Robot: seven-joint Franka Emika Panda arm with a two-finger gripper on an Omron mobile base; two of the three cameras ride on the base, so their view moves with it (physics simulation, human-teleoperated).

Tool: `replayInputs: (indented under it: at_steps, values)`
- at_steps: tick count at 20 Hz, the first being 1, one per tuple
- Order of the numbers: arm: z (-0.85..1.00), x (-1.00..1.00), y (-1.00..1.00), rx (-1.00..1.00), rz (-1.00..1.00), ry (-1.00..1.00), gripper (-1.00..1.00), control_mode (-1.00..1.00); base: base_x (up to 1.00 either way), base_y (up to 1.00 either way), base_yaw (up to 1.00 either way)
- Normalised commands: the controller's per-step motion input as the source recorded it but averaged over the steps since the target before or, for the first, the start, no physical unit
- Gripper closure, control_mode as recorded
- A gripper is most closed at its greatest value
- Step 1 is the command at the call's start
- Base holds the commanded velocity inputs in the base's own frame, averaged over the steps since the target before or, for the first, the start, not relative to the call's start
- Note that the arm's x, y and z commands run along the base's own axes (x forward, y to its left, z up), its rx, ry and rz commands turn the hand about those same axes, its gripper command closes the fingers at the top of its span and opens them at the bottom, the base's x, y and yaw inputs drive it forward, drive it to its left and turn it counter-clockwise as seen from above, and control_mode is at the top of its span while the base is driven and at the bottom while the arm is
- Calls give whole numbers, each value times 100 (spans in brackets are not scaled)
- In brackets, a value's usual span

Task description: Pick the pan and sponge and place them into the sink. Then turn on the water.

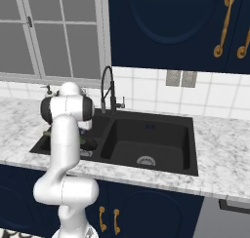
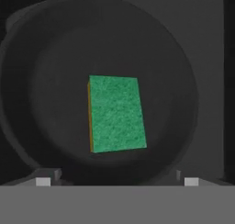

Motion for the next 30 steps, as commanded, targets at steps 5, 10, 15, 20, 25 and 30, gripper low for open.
replayInputs:
  at_steps: [5,10,15,20,25,30]
  values:
    - [63,-45,-7,0,0,-7,-100,-100,0,0,0]
    - [51,-62,-16,0,0,-11,-100,-100,0,0,0]
    - [27,-70,-58,1,0,-5,-100,-100,0,0,0]
    - [60,-56,-59,2,0,-3,-100,-100,0,0,0]
    - [67,-48,-48,1,7,-4,-100,-100,0,0,0]
    - [62,-33,-82,3,6,-9,-100,-100,0,0,0]
